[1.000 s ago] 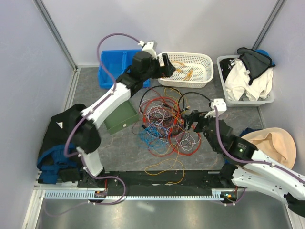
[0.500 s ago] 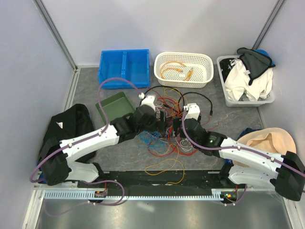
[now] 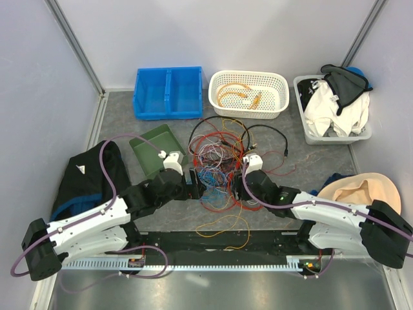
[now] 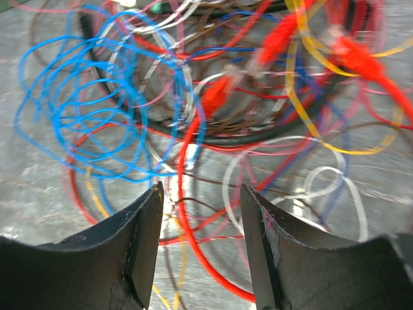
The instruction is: Untangle the cables
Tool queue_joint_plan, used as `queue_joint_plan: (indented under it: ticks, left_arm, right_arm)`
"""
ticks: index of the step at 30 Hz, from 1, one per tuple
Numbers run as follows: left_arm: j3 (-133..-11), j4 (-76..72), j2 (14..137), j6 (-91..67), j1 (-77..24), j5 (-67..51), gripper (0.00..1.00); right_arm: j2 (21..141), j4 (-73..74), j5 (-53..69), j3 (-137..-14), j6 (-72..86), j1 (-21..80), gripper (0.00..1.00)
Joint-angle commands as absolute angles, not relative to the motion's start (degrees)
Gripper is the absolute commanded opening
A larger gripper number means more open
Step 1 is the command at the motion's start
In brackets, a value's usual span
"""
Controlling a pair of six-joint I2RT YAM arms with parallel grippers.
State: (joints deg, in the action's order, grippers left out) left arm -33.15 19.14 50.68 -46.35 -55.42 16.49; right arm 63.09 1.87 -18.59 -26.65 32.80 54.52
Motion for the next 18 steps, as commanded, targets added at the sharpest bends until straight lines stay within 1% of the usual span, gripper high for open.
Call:
queue_joint_plan:
  ticks: [1,4,7,10,11,13,14,17,18]
  left_arm:
    - [-30.9,17.3,49.7,-50.9,-55.7,17.9,1.0]
    - [-30.3,17.4,49.6,-51.2,-55.6,17.9,1.0]
    - [-29.7,17.5,48.8,-51.4,-55.7,18.1,1.0]
    - [-28.8,17.6,47.1,-51.9,-55.7,18.5,1.0]
    - [-28.7,17.6,46.6,-51.9,-55.7,18.5,1.0]
    - [-28.2,18.0,44.7,-51.9,-55.7,19.2,1.0]
    - [-28.1,18.2,44.0,-51.9,-55.7,19.6,1.0]
    - [-28.3,18.8,40.9,-51.3,-55.7,21.3,1.0]
    - [-28.6,19.0,40.1,-50.8,-55.7,22.6,1.0]
  right_arm:
    - [66.6,-3.9,-13.8,-28.7,31.6,54.6,0.58]
    - [70.1,-5.5,-12.1,-30.1,30.8,54.6,0.58]
    - [75.1,-5.3,-11.4,-32.1,30.4,54.6,0.56]
    - [79.3,-4.8,-10.6,-32.9,30.6,54.7,0.5]
    - [79.8,-5.1,-10.3,-32.9,30.8,54.8,0.44]
    - [80.2,-5.1,-10.6,-32.8,31.1,54.9,0.37]
    - [79.9,-4.5,-11.4,-33.0,31.2,54.9,0.29]
    - [75.0,-2.4,-12.7,-34.1,30.7,54.9,0.21]
    - [71.4,-1.4,-14.4,-35.6,30.4,55.0,0.19]
